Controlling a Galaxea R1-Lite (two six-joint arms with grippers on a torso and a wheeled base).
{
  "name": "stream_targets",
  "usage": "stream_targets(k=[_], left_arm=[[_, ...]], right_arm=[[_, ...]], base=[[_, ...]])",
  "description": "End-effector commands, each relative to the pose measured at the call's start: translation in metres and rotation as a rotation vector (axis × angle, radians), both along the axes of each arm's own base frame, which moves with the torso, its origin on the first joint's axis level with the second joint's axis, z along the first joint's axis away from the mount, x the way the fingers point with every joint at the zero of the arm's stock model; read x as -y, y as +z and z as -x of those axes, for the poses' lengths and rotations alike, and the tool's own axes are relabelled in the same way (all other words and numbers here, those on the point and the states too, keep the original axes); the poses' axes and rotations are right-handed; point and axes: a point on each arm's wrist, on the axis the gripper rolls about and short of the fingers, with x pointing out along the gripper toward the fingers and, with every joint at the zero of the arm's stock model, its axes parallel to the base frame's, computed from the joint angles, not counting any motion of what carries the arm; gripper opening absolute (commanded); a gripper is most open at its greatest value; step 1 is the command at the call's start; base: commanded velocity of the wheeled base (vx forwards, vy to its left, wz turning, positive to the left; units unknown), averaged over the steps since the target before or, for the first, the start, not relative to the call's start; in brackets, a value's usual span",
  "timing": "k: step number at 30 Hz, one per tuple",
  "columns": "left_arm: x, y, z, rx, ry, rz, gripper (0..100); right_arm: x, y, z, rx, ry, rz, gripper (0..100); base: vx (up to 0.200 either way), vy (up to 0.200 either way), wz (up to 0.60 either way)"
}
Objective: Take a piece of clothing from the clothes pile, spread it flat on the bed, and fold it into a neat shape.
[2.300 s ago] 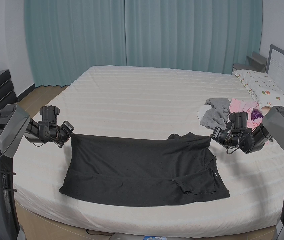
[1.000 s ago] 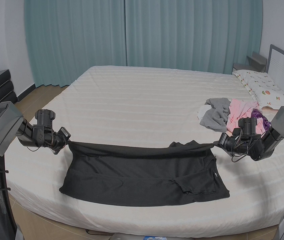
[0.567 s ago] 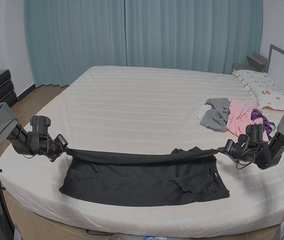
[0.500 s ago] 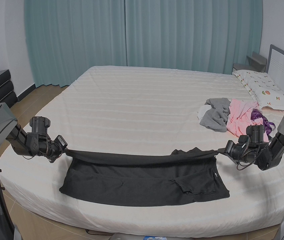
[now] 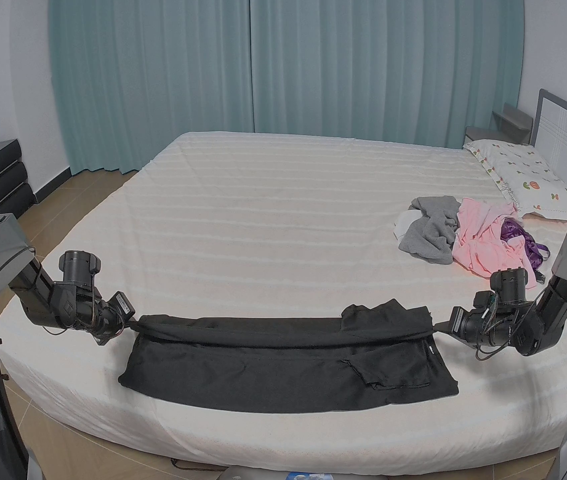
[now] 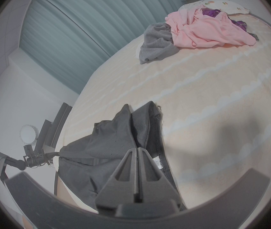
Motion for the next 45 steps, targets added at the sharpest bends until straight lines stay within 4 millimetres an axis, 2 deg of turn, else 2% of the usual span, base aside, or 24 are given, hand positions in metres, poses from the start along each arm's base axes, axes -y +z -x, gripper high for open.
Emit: stream_targets(k=[1, 2, 3, 4, 5, 11, 14, 18, 23, 26, 30, 41, 42, 45], left_arm=[[0.002, -0.010, 0.009, -0.027, -0.016, -0.006, 0], [0.002, -0.011, 0.010, -0.026, -0.021, -0.009, 0], [0.003, -0.011, 0.011, -0.026, -0.022, -0.010, 100], [0.003, -0.011, 0.011, -0.025, -0.021, -0.010, 100], [0.003, -0.010, 0.011, -0.023, -0.020, -0.011, 100], [0.003, -0.003, 0.011, -0.003, -0.012, -0.005, 100], [0.001, 0.006, 0.006, 0.033, 0.007, 0.009, 100], [0.002, 0.016, -0.010, 0.084, 0.051, 0.050, 100], [0.014, -0.001, -0.028, 0.075, 0.023, 0.050, 100], [0.020, -0.009, -0.034, 0.067, 0.007, 0.048, 100], [0.027, -0.016, -0.038, 0.064, -0.013, 0.036, 100], [0.025, -0.029, -0.040, 0.052, -0.041, -0.060, 100], [0.025, -0.029, -0.040, 0.052, -0.039, -0.062, 0], [0.025, -0.029, -0.041, 0.053, -0.036, -0.064, 0]], right_arm=[[-0.001, -0.012, 0.005, -0.038, 0.020, 0.017, 0], [-0.002, -0.012, 0.005, -0.038, 0.023, 0.019, 0], [-0.002, -0.012, 0.005, -0.038, 0.022, 0.021, 0], [-0.002, -0.012, 0.005, -0.037, 0.021, 0.019, 0], [-0.002, -0.011, 0.005, -0.033, 0.023, 0.017, 100], [-0.002, 0.006, 0.000, 0.015, 0.006, -0.008, 100], [-0.004, 0.016, -0.011, 0.039, -0.040, -0.066, 100], [-0.012, 0.015, -0.022, 0.036, -0.050, -0.107, 100], [-0.014, 0.001, -0.030, 0.007, -0.066, -0.128, 100], [-0.011, -0.001, -0.035, -0.007, -0.099, -0.162, 100], [-0.011, -0.004, -0.037, -0.024, -0.121, -0.186, 100], [-0.010, -0.011, -0.034, -0.047, -0.127, -0.181, 100], [-0.011, -0.011, -0.034, -0.047, -0.126, -0.181, 100], [-0.012, -0.012, -0.033, -0.050, -0.123, -0.181, 100]], base=[[0.000, 0.000, 0.00], [0.000, 0.000, 0.00], [0.000, 0.000, 0.00], [0.000, 0.000, 0.00], [0.000, 0.000, 0.00], [0.000, 0.000, 0.00], [0.000, 0.000, 0.00], [0.000, 0.000, 0.00], [0.000, 0.000, 0.00], [0.000, 0.000, 0.00], [0.000, 0.000, 0.00], [0.000, 0.000, 0.00], [0.000, 0.000, 0.00], [0.000, 0.000, 0.00]])
